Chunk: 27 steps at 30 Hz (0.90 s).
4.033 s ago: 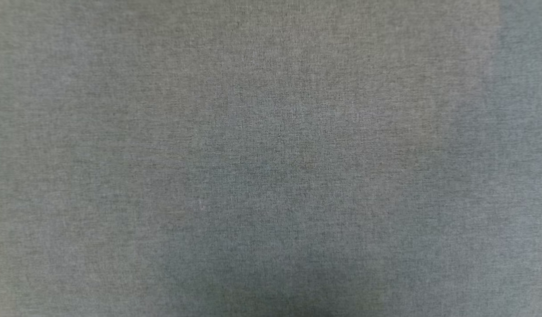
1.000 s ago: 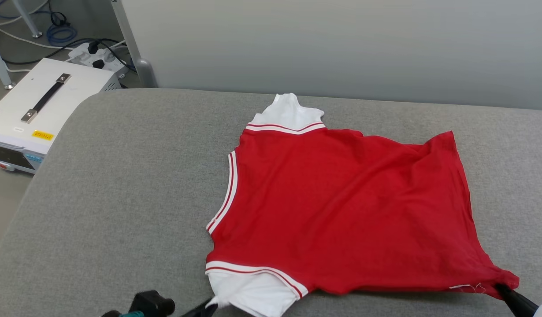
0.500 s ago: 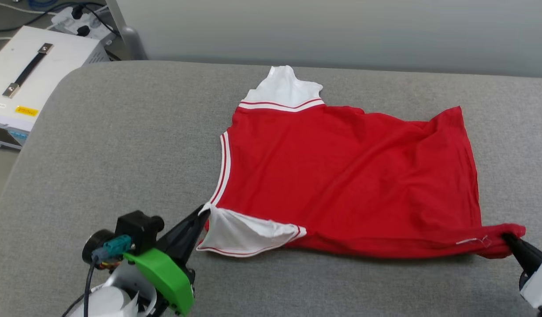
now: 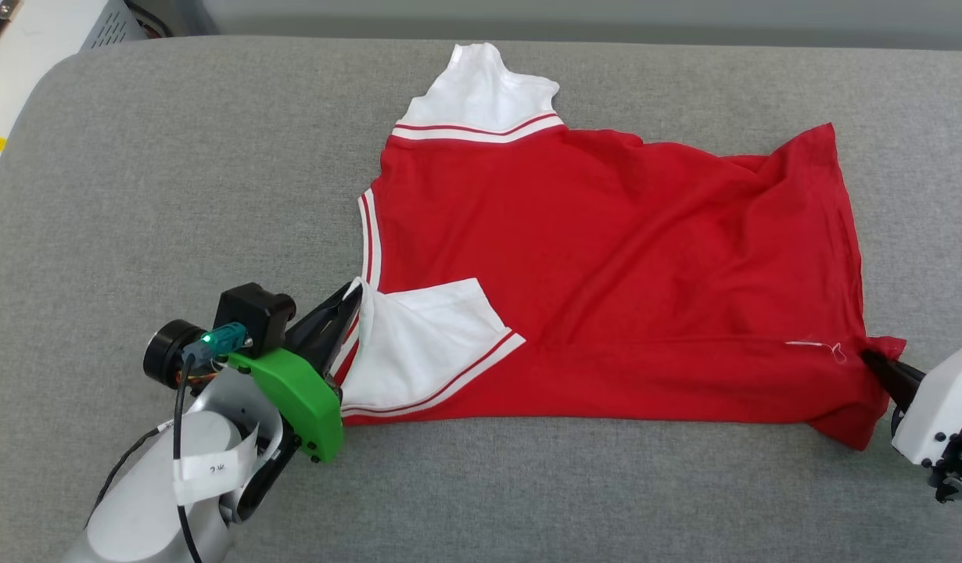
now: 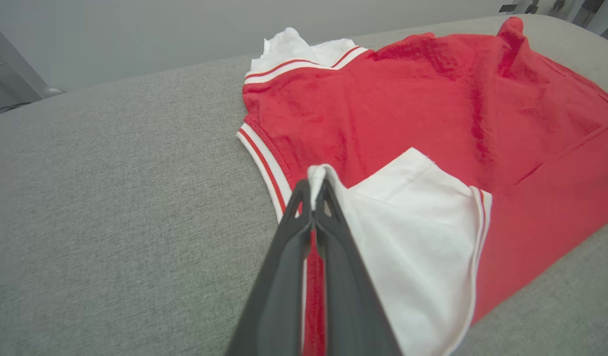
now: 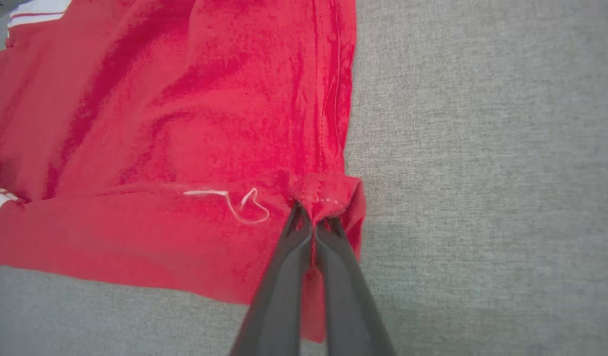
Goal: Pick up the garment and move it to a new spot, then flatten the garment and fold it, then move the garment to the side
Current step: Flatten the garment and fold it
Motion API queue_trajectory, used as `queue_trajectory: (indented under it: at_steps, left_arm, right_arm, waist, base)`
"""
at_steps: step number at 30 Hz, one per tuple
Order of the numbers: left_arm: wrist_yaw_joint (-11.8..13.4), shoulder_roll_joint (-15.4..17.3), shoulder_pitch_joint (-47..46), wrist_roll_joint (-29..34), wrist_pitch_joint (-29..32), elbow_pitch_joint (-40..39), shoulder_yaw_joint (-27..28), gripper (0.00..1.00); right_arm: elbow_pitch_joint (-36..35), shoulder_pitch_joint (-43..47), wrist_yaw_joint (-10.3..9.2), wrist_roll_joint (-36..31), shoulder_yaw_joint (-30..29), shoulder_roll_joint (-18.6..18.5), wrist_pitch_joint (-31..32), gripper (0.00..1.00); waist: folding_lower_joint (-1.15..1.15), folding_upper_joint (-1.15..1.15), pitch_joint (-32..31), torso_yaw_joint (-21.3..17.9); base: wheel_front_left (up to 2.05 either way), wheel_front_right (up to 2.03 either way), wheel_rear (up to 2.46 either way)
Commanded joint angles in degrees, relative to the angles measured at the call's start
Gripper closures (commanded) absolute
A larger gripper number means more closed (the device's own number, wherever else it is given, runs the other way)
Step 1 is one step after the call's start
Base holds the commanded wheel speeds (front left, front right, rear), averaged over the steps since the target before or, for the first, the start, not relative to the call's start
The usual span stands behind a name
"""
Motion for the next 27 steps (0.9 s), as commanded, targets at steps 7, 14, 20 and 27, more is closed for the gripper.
queue_trajectory:
  at_steps: [7, 14, 20, 27]
  left_arm:
    - [-1.35, -2.94, -4.67, 1.2, -2.34, 8.61, -2.59, 1.0]
    - [-1.38, -5.61, -6.35, 1.19, -5.08, 16.67, -3.36, 0.0]
    - [0.04, -7.48, -5.22, -0.55, -9.08, 20.53, -1.28, 0.0]
    - [1.88, -7.46, -0.34, -3.14, -11.18, 17.21, 2.73, 0.0]
  right_arm:
    - [5.52, -3.8, -0.04, -1.21, 1.94, 0.14, -1.29, 1.0]
    - [9.81, -4.97, -0.04, -1.96, 1.22, 0.75, -5.0, 0.0]
    - [7.95, -3.44, -0.04, -0.26, 2.64, -0.15, -10.37, 0.0]
    - [2.2, 1.45, -0.04, -0.79, 3.73, -2.51, -15.82, 0.0]
  waist:
    - [0.0, 0.0, 0.74, 0.62]
    - [0.0, 0.0, -1.37, 1.15]
    - [0.0, 0.0, -5.03, 1.05]
    - [0.0, 0.0, -8.51, 0.72]
  base:
    - [0.0, 0.0, 0.0]
    - [0.0, 0.0, 0.0]
    - [0.0, 0.0, 0.0]
    - [0.0, 0.0, 0.0]
